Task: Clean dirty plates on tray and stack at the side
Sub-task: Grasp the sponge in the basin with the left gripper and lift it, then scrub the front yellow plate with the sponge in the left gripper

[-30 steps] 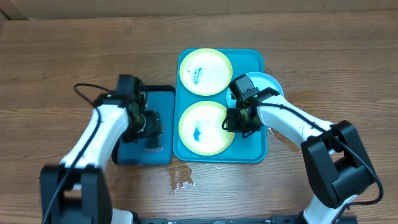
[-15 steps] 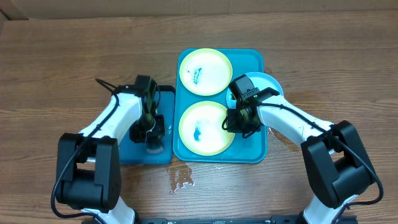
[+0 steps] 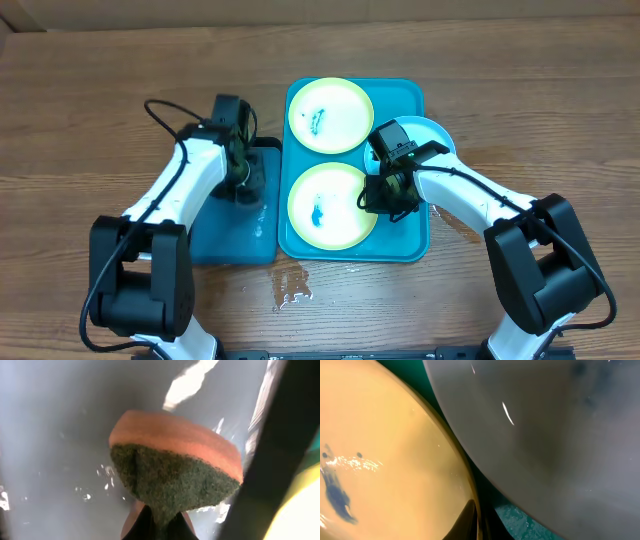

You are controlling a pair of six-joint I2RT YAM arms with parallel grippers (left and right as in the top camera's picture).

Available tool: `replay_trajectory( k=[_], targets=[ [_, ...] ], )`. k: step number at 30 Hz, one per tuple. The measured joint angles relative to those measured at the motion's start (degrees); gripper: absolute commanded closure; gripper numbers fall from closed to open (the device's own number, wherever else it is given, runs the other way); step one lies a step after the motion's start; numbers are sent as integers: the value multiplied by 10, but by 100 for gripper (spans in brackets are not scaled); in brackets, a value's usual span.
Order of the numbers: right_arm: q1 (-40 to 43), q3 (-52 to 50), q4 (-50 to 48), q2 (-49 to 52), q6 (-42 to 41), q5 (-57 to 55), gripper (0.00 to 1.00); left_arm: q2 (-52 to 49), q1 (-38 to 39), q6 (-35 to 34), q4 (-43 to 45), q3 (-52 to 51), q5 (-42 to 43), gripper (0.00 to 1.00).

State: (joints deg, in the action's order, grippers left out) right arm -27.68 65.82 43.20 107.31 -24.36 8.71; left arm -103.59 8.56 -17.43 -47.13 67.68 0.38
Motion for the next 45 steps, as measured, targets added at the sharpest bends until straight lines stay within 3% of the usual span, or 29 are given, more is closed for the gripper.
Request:
replay_trajectory(
  k=[8,12,18,22,30,36,45],
  targets=[
    [0,0,0,0,0,0,96,-21,0,0,1,-40,11,96],
    [0,0,0,0,0,0,96,-25,0,0,-49,-23,11,96],
    [2,0,-1,0,0,1,96,-40,0,0,-197,91,21,96],
    [2,-1,-1,0,0,1,96,-40,6,0,-232,193,57,96],
    [2,-1,-1,0,0,2,96,-40,103,-23,-104,191,111,96],
    [2,-1,-1,0,0,2,96,-50,213,-103,-9,122,115,96],
    [2,-2,-2,0,-1,5,96,-122,237,-173,-17,115,56,96]
  ],
)
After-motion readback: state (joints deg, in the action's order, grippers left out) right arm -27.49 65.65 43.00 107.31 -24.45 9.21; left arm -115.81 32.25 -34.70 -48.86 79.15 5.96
